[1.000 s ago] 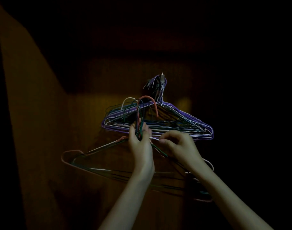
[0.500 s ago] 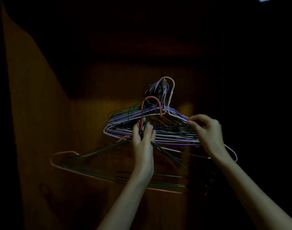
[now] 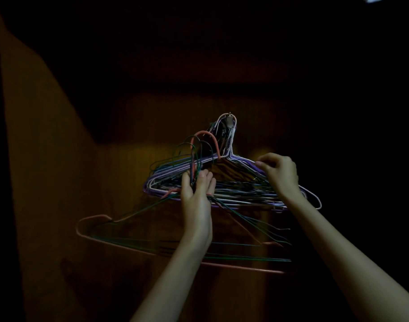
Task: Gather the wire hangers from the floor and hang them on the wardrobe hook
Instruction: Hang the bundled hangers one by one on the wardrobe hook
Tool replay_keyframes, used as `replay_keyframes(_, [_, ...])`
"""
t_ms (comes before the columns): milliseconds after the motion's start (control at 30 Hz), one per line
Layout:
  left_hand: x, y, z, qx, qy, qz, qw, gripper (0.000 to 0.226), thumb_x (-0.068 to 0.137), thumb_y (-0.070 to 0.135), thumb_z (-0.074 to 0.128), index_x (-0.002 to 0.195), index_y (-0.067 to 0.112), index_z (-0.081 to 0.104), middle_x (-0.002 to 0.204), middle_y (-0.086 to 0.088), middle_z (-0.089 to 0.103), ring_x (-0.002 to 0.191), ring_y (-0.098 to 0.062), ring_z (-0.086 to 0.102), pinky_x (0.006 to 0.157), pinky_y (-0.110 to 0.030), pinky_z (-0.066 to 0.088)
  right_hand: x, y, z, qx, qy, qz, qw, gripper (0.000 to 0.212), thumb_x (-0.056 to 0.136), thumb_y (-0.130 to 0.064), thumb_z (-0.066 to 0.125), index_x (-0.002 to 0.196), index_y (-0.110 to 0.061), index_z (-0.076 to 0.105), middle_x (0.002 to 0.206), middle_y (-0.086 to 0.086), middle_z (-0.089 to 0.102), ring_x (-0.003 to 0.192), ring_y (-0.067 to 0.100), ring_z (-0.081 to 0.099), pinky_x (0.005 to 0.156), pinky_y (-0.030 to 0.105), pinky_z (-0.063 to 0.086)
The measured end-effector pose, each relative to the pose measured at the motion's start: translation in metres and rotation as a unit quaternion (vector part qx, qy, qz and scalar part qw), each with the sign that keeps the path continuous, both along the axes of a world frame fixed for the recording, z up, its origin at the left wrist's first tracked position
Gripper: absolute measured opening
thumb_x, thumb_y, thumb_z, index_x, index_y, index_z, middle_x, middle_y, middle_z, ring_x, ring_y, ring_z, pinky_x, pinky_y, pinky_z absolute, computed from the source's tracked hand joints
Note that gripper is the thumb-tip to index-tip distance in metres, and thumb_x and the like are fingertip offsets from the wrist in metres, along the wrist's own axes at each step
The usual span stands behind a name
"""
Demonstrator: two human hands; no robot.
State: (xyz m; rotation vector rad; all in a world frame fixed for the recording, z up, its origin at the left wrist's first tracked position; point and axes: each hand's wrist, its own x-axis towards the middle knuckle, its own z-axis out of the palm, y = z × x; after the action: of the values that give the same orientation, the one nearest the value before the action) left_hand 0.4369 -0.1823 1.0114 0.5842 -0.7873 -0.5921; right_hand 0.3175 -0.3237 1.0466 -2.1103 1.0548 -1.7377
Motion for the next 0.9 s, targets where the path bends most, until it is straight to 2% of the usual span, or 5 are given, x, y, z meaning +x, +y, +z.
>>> replay_keyframes(167, [0.003, -0.007, 0.002, -0.004, -0.002, 0.008, 1.0, 0.052, 0.099, 0.015, 0.041, 0.147, 0.007, 0.023, 0.136, -0.017, 0.049, 0.094, -0.009, 0.062, 0.083, -0.022, 0.052, 0.006, -0.012, 0.006, 0.029, -0.006, 0.032, 0.999, 0.012, 0.083, -0.022, 0.068, 0.076, -0.03, 0.064, 0.078, -0.005, 0.064, 0.083, 0.016, 0.063, 0.075, 0.035, 0.05])
replay_keyframes(367, [0.002, -0.01, 0.006, -0.004, 0.005, 0.016, 1.0, 0.049, 0.099, 0.013, 0.04, 0.146, 0.009, 0.026, 0.135, -0.018, 0.049, 0.095, -0.01, 0.061, 0.084, -0.023, 0.05, 0.01, -0.017, 0.001, 0.033, 0.004, 0.042, 0.999, 0.014, 0.083, -0.02, 0.068, 0.074, -0.03, 0.064, 0.068, -0.013, 0.058, 0.07, 0.007, 0.056, 0.066, 0.031, 0.048])
replay_keyframes(667, [0.001, -0.008, 0.006, 0.001, 0.011, 0.029, 1.0, 0.049, 0.1, 0.013, 0.039, 0.147, 0.014, 0.025, 0.136, -0.017, 0.049, 0.113, -0.022, 0.056, 0.092, -0.026, 0.044, 0.01, -0.008, -0.004, 0.035, 0.008, 0.031, 0.999, 0.003, 0.085, -0.025, 0.066, 0.084, -0.026, 0.069, 0.081, -0.005, 0.063, 0.08, 0.011, 0.057, 0.068, 0.028, 0.044])
replay_keyframes(767, [-0.001, -0.006, 0.005, 0.0, 0.006, 0.026, 1.0, 0.05, 0.099, 0.014, 0.039, 0.147, 0.014, 0.024, 0.137, -0.018, 0.047, 0.111, -0.021, 0.056, 0.092, -0.027, 0.042, 0.005, -0.004, -0.005, 0.018, 0.015, 0.016, 1.0, 0.008, 0.086, -0.023, 0.065, 0.09, -0.022, 0.072, 0.087, -0.005, 0.062, 0.083, 0.008, 0.053, 0.069, 0.025, 0.038])
replay_keyframes(900, [-0.006, -0.005, 0.002, 0.016, -0.009, 0.026, 0.999, 0.053, 0.099, 0.017, 0.039, 0.149, 0.015, 0.021, 0.138, -0.016, 0.048, 0.109, -0.019, 0.057, 0.094, -0.027, 0.042, 0.0, 0.006, -0.009, -0.018, 0.03, 0.005, 0.999, 0.017, 0.085, -0.019, 0.066, 0.101, -0.018, 0.071, 0.101, -0.001, 0.059, 0.096, 0.017, 0.054, 0.081, 0.031, 0.046])
